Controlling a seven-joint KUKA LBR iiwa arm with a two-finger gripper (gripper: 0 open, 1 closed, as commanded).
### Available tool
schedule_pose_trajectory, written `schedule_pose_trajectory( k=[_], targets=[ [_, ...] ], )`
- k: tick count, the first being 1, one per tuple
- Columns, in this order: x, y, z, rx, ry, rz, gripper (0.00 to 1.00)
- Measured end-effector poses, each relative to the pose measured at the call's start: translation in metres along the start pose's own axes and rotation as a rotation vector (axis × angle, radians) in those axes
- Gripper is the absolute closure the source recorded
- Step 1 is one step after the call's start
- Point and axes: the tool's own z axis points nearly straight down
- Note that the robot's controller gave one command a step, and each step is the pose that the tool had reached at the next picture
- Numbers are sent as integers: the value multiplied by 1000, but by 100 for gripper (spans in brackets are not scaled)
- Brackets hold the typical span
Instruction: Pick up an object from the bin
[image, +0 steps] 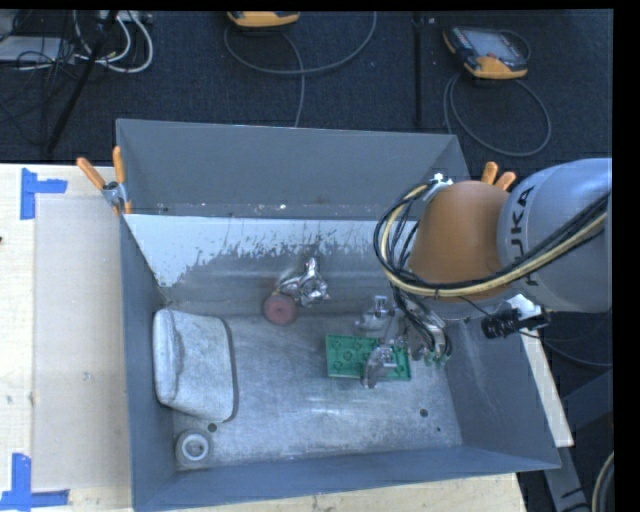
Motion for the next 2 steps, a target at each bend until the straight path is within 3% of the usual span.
schedule_pose_trajectory(
  k=[1,2],
  targets=[
    [-1,0,-44,0,-1,-1,100],
    [-1,0,-54,0,1,-2,100]
  ],
)
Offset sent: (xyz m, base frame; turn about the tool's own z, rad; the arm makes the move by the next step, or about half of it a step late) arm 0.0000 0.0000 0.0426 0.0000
